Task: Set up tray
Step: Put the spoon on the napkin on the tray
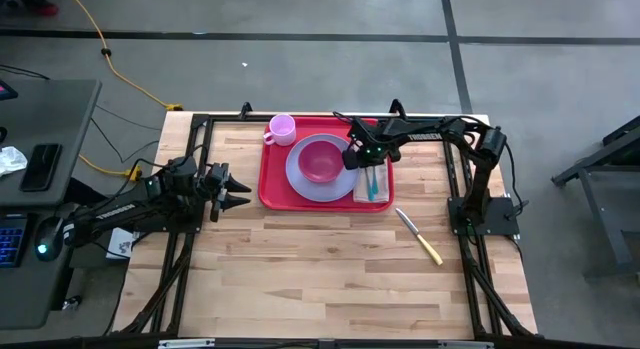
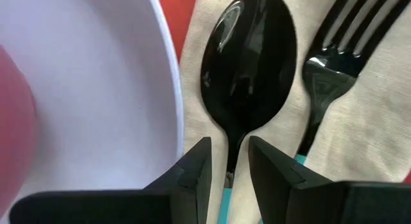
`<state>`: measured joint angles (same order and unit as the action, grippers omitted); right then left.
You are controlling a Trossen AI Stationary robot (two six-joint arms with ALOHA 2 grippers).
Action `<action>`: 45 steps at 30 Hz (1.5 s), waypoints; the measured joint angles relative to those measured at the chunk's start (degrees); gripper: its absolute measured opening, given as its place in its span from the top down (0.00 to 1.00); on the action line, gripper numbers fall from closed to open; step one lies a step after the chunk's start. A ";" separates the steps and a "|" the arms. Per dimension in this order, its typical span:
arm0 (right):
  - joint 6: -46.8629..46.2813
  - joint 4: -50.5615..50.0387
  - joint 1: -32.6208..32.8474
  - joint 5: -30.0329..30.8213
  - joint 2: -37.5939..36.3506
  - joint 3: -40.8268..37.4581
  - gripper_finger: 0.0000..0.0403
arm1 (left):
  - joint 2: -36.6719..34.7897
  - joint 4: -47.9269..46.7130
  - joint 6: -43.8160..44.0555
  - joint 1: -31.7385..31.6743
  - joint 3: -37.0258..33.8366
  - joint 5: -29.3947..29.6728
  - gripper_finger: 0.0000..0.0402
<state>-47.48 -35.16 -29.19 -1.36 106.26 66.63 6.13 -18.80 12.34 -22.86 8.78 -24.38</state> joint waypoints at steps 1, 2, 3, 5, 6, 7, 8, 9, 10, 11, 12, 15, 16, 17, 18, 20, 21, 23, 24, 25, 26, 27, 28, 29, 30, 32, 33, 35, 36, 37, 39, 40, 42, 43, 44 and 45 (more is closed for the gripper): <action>0.03 0.01 0.04 -0.14 0.00 0.00 0.80 | 0.00 -0.01 0.00 -0.02 -0.01 0.00 0.47; 0.25 0.00 0.12 -0.13 0.00 0.00 0.80 | 0.00 0.02 -0.01 0.01 0.00 0.00 0.47; 0.39 0.00 0.28 -0.02 0.00 0.00 0.80 | 0.00 0.02 -0.01 0.01 -0.01 0.00 0.47; 0.44 0.02 0.60 0.94 0.00 0.00 0.80 | 0.00 0.00 -0.02 -0.01 0.00 0.00 0.47; 0.46 0.01 0.73 1.33 0.00 0.00 0.80 | 0.00 -0.01 -0.02 -0.01 0.00 0.01 0.47; 0.53 0.02 0.74 1.77 0.00 0.00 0.80 | 0.00 -0.01 -0.02 -0.01 0.00 0.11 0.47; 0.62 0.02 0.76 2.12 0.00 0.00 0.80 | 0.00 0.01 -0.02 -0.02 0.00 0.67 0.47; 0.64 0.03 0.76 2.41 0.00 0.00 0.80 | 0.00 0.01 -0.02 -0.01 0.00 1.20 0.47; 0.72 0.04 0.74 2.66 0.00 0.00 0.80 | 0.00 0.01 -0.03 -0.01 0.00 1.93 0.47; 1.02 0.04 0.74 3.16 0.00 0.00 0.80 | 0.00 0.01 -0.03 -0.01 0.00 2.58 0.47; 1.11 0.04 0.74 3.64 0.00 0.00 0.80 | 0.00 -0.01 -0.04 -0.01 0.00 3.03 0.47; 1.09 0.00 0.72 4.42 0.00 0.00 0.80 | 0.00 -0.01 -0.02 -0.02 0.00 3.74 0.47; 1.11 0.00 0.72 4.46 0.00 0.00 0.80 | 0.00 0.01 -0.02 -0.02 0.00 3.74 0.47; 1.10 0.00 0.72 4.46 0.00 0.00 0.80 | 0.00 0.00 -0.02 -0.02 0.00 3.74 0.47; 1.10 0.00 0.72 4.53 0.00 0.00 0.80 | 0.00 -0.01 -0.03 -0.02 0.00 3.74 0.47; 1.09 0.00 0.72 4.88 0.00 0.00 0.80 | 0.00 0.01 -0.02 -0.02 0.00 3.74 0.47; 1.10 0.00 0.72 4.89 0.00 0.00 0.80 | 0.00 -0.01 -0.03 -0.02 0.00 3.74 0.47; 1.11 0.00 0.72 4.95 0.00 0.00 0.80 | 0.00 -0.01 -0.02 -0.02 0.00 3.74 0.47; 1.09 0.00 0.72 5.10 0.06 0.00 0.80 | 0.00 0.00 -0.02 -0.02 -0.01 3.74 0.47; 1.11 0.08 0.72 5.18 0.34 0.00 0.80 | 0.00 0.01 -0.02 -0.02 -0.02 3.74 0.47; 1.11 0.16 0.71 4.82 0.55 0.00 0.80 | 0.00 0.01 -0.04 -0.02 0.00 3.72 0.47; 1.10 0.33 0.71 4.51 0.85 0.01 0.80 | 0.02 -0.01 -0.02 -0.02 0.00 3.72 0.47; 1.12 0.44 0.79 4.25 1.26 0.07 0.80 | 0.00 -0.01 -0.03 -0.02 0.00 3.73 0.47; 1.11 0.50 0.95 3.87 1.50 0.09 0.80 | 0.00 -0.01 -0.02 -0.02 0.00 3.72 0.47; 1.11 0.50 1.10 3.71 1.69 0.18 0.80 | 0.00 -0.01 -0.02 -0.02 0.00 3.72 0.47; 1.11 0.57 1.41 3.79 1.88 0.20 0.80 | 0.02 -0.01 -0.02 -0.02 0.00 3.72 0.47; 1.11 0.59 1.44 3.88 1.89 0.20 0.80 | 0.00 -0.01 -0.02 -0.02 0.00 3.72 0.47; 1.11 0.59 1.44 3.86 1.92 0.20 0.80 | 0.00 -0.02 -0.02 -0.02 0.00 3.72 0.47; 1.11 0.57 1.44 3.86 1.93 0.20 0.80 | 0.00 -0.03 -0.03 -0.02 0.00 3.72 0.47; 1.11 0.59 1.44 3.98 1.95 0.20 0.80 | 0.00 -0.05 -0.02 -0.02 -0.01 3.72 0.47; 1.09 0.63 1.44 4.35 1.99 0.20 0.80 | 0.00 -0.05 -0.02 -0.02 0.00 3.72 0.47; 1.03 0.67 1.46 4.54 1.99 0.20 0.80 | 0.02 -0.07 -0.02 -0.02 0.00 3.72 0.47; 0.38 0.73 1.42 4.68 2.01 0.17 0.80 | 0.00 -0.11 -0.04 -0.02 0.00 3.84 0.47; 0.07 0.74 1.33 4.69 2.01 0.17 0.80 | 0.00 -0.17 -0.02 -0.02 0.00 3.92 0.47; -0.08 0.76 1.20 4.70 2.03 0.17 0.80 | 0.00 -0.27 -0.02 -0.02 0.00 3.99 0.47; -0.09 0.77 1.08 4.72 2.03 0.17 0.80 | 0.01 -0.27 -0.02 -0.02 0.00 3.99 0.47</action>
<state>-47.57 -34.39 -28.11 3.36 108.29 66.81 6.14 -19.07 12.32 -22.87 8.78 -20.39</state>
